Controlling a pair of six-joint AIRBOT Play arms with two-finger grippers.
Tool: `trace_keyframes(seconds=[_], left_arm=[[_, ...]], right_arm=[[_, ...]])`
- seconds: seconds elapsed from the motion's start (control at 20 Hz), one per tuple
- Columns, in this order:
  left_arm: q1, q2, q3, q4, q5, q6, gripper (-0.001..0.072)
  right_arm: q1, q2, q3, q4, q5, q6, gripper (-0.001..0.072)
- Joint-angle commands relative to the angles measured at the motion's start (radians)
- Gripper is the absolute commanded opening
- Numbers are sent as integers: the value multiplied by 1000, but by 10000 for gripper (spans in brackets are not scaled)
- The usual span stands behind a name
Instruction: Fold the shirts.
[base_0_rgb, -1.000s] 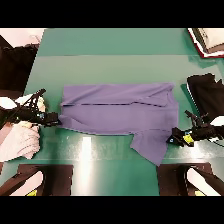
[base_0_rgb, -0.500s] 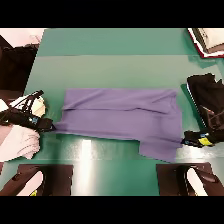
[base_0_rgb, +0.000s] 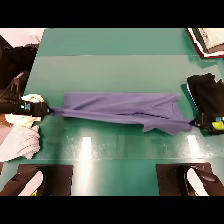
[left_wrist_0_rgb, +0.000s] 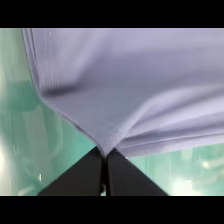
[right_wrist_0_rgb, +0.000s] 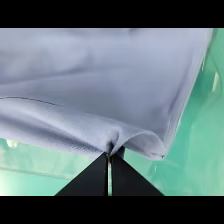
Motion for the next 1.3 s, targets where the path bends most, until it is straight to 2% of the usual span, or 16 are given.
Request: trace_keyframes(seconds=[0.0,0.2,0.3,0.5,0.55,0.6,0.65,0.75,1.0,1.05,1.1,1.15,1.2,1.25], left_arm=[[1,-74,51,-32,97,-5,27],[1,-209,52,-86,192,0,27],[1,-278,53,-119,235,22,27],[1,-417,118,-120,321,14,30],[1,-436,131,-124,365,-14,208],[1,-452,144,-136,414,-51,531],[1,-465,160,-144,441,-84,635],[1,-470,199,-144,436,-90,633],[1,-469,255,-144,199,-54,623],[1,-469,255,-143,172,-32,386],[0,-469,255,-144,153,-14,115],[-3,-469,255,-146,139,6,32],[-9,-469,254,-148,133,6,27],[-20,-469,252,-151,129,5,27]], right_arm=[[86,-172,129,12,-82,-9,15],[182,-392,241,8,-159,-4,15],[194,-479,291,10,-179,9,14],[193,-632,393,20,-226,18,18],[193,-661,412,21,-259,40,54],[193,-686,429,30,-315,61,330],[188,-708,448,63,-343,72,503],[160,-734,486,160,-339,55,507],[42,-687,426,202,-203,-82,506],[7,-669,388,202,-196,-106,506],[-26,-653,351,202,-194,-125,506],[-60,-641,313,203,-188,-136,506],[-92,-637,281,203,-184,-156,514],[-120,-644,254,203,-169,-180,614]])
